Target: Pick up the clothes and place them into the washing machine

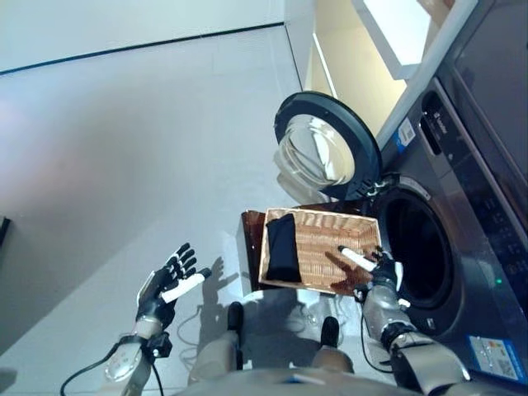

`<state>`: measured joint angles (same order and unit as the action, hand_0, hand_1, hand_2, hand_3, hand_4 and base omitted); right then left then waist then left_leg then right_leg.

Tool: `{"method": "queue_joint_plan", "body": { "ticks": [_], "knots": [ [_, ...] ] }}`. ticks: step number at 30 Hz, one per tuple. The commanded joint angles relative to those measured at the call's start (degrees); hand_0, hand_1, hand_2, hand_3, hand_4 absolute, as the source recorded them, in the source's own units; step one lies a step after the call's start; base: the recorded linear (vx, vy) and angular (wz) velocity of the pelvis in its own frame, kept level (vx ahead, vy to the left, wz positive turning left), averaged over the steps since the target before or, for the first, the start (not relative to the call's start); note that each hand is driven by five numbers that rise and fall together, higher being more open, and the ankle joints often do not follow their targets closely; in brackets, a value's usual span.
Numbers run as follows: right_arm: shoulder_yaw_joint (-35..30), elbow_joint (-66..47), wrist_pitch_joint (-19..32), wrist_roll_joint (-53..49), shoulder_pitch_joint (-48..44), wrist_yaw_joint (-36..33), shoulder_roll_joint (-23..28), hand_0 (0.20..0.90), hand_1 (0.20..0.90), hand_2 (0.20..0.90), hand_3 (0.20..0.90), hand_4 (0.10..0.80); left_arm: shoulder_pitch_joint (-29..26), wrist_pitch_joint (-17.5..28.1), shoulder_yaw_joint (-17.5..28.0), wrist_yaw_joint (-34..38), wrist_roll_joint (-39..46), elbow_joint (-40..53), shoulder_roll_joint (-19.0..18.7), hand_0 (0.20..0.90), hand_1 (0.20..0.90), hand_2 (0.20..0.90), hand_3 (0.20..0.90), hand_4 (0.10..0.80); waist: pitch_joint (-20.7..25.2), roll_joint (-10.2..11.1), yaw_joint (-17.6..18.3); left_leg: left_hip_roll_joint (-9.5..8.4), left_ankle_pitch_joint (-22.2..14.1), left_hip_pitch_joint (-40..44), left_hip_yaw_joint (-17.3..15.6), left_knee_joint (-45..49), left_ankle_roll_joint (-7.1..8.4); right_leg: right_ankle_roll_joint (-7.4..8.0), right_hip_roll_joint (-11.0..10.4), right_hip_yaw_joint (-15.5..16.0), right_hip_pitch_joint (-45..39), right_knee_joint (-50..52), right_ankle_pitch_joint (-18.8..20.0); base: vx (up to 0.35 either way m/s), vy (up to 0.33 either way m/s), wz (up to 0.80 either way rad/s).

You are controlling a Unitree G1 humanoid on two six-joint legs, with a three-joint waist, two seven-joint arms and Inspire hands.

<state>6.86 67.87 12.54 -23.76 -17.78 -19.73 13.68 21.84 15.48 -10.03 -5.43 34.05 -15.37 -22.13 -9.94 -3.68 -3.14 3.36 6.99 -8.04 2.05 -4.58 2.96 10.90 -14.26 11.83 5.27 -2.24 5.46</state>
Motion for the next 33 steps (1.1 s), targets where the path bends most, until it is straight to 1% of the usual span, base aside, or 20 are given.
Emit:
{"method": "queue_joint_plan", "body": {
  "ticks": [1,3,4,7,8,12,15,18,20,28,33],
  "knots": [
    [0.81,-4.11,2.77,2.29,-4.9,-0.44,-0.7,0.9,0.9,0.9,0.9,0.8,-0.47,5.67,4.3,0.56,-1.18,6.61,-2.08,0.9,0.9,0.9,0.9,0.8,-2.29,2.49,-2.2,2.73,-6.25,3.86,0.83,4.54,4.09,2.77,-5.55,0.43,3.05,6.15,3.17,-0.057,-0.001,-0.02],
    [1.35,-4.12,2.46,2.72,-6.34,-0.44,-1.83,0.9,0.9,0.9,0.9,0.8,-0.66,5.72,4.63,0.88,-1.22,7.55,-2.87,0.9,0.9,0.9,0.9,0.8,-4.22,2.48,-3.15,1.92,-7.31,1.16,1.47,8.15,3.66,2.65,-5.94,0.66,3.52,7.28,2.71,-0.099,-0.006,0.03],
    [1.32,-4.09,2.46,2.72,-6.42,-0.44,-1.85,0.9,0.9,0.9,0.9,0.8,-0.7,5.7,4.66,0.88,-1.21,7.56,-2.9,0.9,0.9,0.9,0.9,0.8,-4.23,2.53,-3.1,1.87,-7.45,0.93,1.53,8.45,3.64,2.66,-5.99,0.69,3.6,7.34,2.69,-0.128,0.007,0.09],
    [2.43,-4.0,1.99,4.29,-9.0,-1.59,-2.16,0.9,0.9,0.9,0.9,0.8,-1.3,5.89,4.47,1.12,-0.89,8.89,-4.43,0.9,0.9,0.9,0.9,0.8,-6.5,2.28,-3.85,0.64,-8.33,-3.12,2.14,12.07,3.33,2.71,-6.54,0.85,5.74,8.54,2.9,-0.127,0.013,0.15],
    [2.59,-3.76,1.91,4.66,-10.17,-1.98,-2.12,0.9,0.9,0.9,0.9,0.8,-1.51,6.04,4.42,1.28,-0.92,9.37,-5.11,0.9,0.9,0.9,0.9,0.8,-7.35,2.16,-4.0,0.06,-8.71,-4.5,2.26,13.44,3.18,2.75,-6.97,0.72,6.74,9.24,3.12,-0.128,0.028,0.19],
    [2.63,-3.19,1.6,4.71,-13.43,-2.86,-1.88,0.9,0.9,0.9,0.9,0.8,-2.49,6.34,4.59,1.88,-0.63,10.19,-6.96,0.9,0.9,0.9,0.9,0.8,-9.27,2.14,-4.78,-1.07,-10.46,-9.65,3.05,19.1,2.82,2.49,-8.22,0.33,10.19,13.04,2.67,-0.114,0.027,0.21],
    [3.6,-3.5,1.4,6.68,-14.86,-3.69,-2.16,0.9,0.9,0.9,0.9,0.8,-2.73,6.49,4.94,2.48,-0.84,10.79,-8.07,0.9,0.9,0.9,0.9,0.8,-10.05,2.16,-5.26,-1.24,-11.76,-13.01,3.13,22.86,2.47,2.15,-8.54,0.12,12.81,15.35,1.6,-0.091,0.039,0.21],
    [4.95,-4.29,0.9,8.46,-17.02,-4.27,-2.12,0.9,0.9,0.9,0.9,0.8,-3.08,6.69,5.5,3.05,-0.94,11.26,-9.21,0.9,0.9,0.9,0.9,0.8,-10.9,2.2,-5.35,-1.68,-12.95,-16.59,3.16,26.86,2.06,1.93,-9.0,-0.95,15.82,18.08,1.09,-0.093,0.064,0.08],
    [5.88,-4.41,0.44,10.25,-17.96,-4.74,-2.61,0.9,0.9,0.9,0.9,0.8,-3.3,6.67,5.96,3.68,-1.03,11.23,-9.2,0.9,0.9,0.9,0.9,0.8,-11.12,2.13,-5.69,-1.81,-14.41,-18.6,3.64,29.82,1.73,1.61,-9.19,-1.41,17.39,20.59,-0.18,-0.042,0.051,0.14],
    [6.64,-1.42,-1.5,14.29,-20.97,-6.16,-3.49,0.9,0.9,0.9,0.9,0.8,-3.57,6.95,6.12,4.3,-1.03,11.81,-10.02,0.9,0.9,0.9,0.9,0.8,-11.46,1.98,-7.01,-2.77,-14.74,-21.43,4.21,31.69,1.33,1.79,-10.0,-1.0,18.64,21.89,-0.39,-0.007,0.01,0.07],
    [5.88,4.45,-4.64,17.92,-23.66,-7.6,-3.44,0.9,0.9,0.9,0.9,0.8,-4.3,6.89,5.82,4.83,-0.67,12.55,-10.59,0.9,0.9,0.9,0.9,0.8,-11.57,1.9,-8.26,-3.22,-14.52,-22.19,4.82,31.44,1.3,1.77,-10.36,-0.09,18.53,21.74,-0.59,0.006,-0.005,0.08]
  ]
}}
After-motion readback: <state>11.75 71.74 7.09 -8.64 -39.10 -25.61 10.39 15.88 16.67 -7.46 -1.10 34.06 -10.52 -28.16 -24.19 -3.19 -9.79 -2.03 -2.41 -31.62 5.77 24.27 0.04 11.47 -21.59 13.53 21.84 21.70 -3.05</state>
